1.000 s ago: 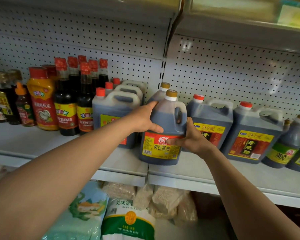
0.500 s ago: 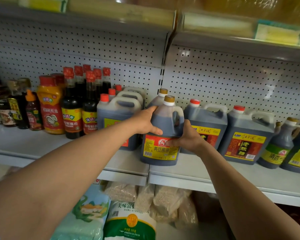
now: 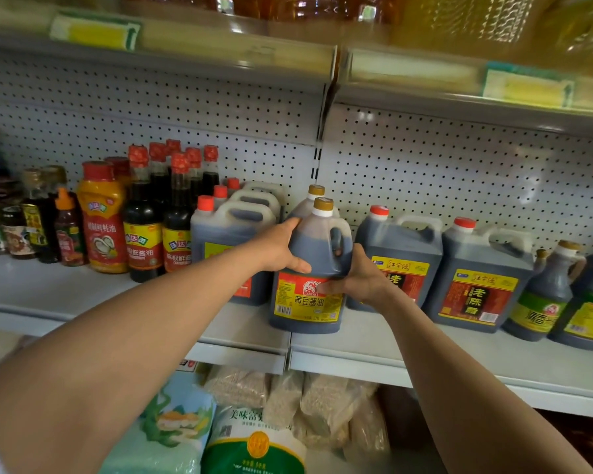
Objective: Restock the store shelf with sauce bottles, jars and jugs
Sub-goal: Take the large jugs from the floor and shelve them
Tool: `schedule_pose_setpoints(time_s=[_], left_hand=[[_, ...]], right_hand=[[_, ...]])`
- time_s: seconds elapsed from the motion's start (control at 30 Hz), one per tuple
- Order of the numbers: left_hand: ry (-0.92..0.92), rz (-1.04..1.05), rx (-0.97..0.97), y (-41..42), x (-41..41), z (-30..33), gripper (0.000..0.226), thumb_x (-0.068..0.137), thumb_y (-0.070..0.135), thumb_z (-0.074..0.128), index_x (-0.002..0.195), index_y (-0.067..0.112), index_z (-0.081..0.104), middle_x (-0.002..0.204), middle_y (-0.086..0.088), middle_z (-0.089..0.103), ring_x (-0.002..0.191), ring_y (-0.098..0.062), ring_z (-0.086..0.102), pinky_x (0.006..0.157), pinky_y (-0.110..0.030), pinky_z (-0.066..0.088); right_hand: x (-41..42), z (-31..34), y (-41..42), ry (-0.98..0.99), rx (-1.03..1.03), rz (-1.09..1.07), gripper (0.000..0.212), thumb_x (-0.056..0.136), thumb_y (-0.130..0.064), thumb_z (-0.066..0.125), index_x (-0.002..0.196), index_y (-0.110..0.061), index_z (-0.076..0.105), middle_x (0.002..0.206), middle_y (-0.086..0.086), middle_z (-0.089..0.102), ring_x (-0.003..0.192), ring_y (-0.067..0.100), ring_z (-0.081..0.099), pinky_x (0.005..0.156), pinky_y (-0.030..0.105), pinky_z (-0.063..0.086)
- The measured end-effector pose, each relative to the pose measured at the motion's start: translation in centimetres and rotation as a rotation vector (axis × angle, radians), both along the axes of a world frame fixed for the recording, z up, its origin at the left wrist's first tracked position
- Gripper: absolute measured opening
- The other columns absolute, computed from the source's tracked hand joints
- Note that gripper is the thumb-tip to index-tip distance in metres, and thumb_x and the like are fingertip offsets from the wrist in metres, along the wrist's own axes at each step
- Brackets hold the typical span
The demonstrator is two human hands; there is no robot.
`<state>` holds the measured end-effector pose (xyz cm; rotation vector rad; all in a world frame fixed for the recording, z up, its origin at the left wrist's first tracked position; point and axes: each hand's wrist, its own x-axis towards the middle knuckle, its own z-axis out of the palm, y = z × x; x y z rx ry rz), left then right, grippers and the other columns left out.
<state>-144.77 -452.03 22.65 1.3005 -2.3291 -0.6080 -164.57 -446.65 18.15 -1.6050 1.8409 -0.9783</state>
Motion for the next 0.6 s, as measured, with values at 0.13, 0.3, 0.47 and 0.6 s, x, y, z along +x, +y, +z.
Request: schedule_pose_setpoints(time_s=[0.13,0.3,0.47,0.6], left_hand=[[-0.159,0.089,-0.122,0.4,-0.2,0.4,0.104,0.063,0.051,0.087,0.147,0.025,0.032,0.141,-0.013,0.046,0.129,-0.034,0.044,0.103,-0.042,0.043],[-0.321,0.155,-0.220,0.5,-0.1,1.2,0.095,0.058,0.062,0.084,0.136,0.026,0.042,0.129,-0.016,0.040,0.123,-0.039,0.043,0.097,-0.041,0.041],[-0.344,0.183,-0.218,-0.8,0.2,1.6,0.094,0.060,0.060,0.084,0.138,0.027,0.043,0.134,-0.016,0.040,0.126,-0.038,0.042,0.099,-0.040,0.039],[-0.305,0.183,-0.223,-1.1,0.0,1.1,0.094,0.062,0.059,0.083,0.140,0.026,0.041,0.127,-0.015,0.044,0.123,-0.037,0.045,0.095,-0.039,0.041]], right_hand=[[1.2,0.8,0.9,0.224,-0.029,-0.084,0.088,0.061,-0.033,0.096,0.126,-0.013,0.040,0.113,-0.002,0.053,0.103,0.020,0.053,0.080,0.032,0.046],[1.7,0.8,1.3,0.256,-0.064,-0.116,0.084,0.062,-0.034,0.095,0.123,-0.012,0.042,0.112,0.000,0.054,0.102,0.020,0.053,0.077,0.031,0.046],[2.1,0.0,-0.2,0.216,-0.105,-0.118,0.081,0.061,-0.031,0.096,0.120,-0.015,0.042,0.119,0.002,0.059,0.110,0.024,0.060,0.085,0.035,0.053],[1.7,0.0,-0.7,0.145,-0.085,-0.085,0.078,0.064,-0.026,0.094,0.119,-0.020,0.040,0.123,0.002,0.059,0.107,0.020,0.058,0.084,0.033,0.054]])
